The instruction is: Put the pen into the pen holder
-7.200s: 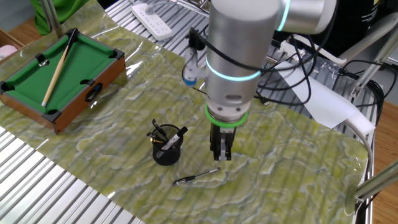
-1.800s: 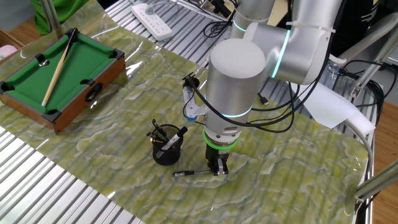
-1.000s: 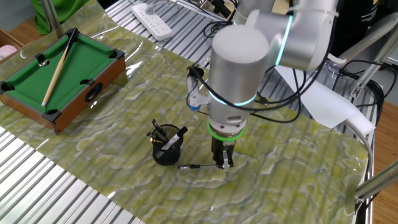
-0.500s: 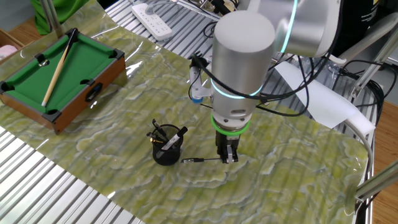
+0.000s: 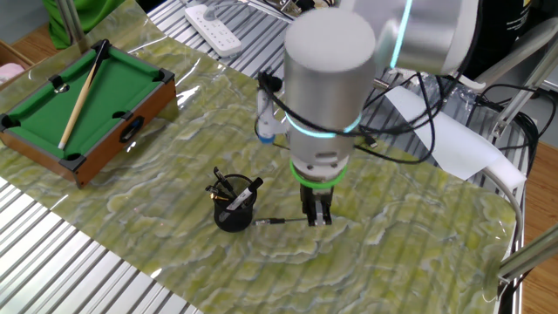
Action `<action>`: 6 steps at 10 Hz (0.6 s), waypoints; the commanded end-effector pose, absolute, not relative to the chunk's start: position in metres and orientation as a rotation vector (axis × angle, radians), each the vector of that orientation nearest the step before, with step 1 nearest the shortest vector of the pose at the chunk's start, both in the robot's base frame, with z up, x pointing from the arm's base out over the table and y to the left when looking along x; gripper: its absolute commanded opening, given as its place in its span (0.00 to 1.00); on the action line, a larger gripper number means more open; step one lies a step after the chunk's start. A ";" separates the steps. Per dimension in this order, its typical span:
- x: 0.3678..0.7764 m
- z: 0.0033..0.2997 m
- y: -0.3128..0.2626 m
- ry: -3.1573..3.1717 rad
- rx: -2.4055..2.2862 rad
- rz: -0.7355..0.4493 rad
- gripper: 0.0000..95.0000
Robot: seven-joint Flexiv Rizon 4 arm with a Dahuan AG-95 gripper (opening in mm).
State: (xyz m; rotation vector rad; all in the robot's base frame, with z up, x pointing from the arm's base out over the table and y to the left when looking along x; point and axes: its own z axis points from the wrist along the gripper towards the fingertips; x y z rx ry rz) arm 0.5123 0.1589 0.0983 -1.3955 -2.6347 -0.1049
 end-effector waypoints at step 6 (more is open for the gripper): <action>0.523 0.127 0.141 -2.501 -1.416 -0.145 0.00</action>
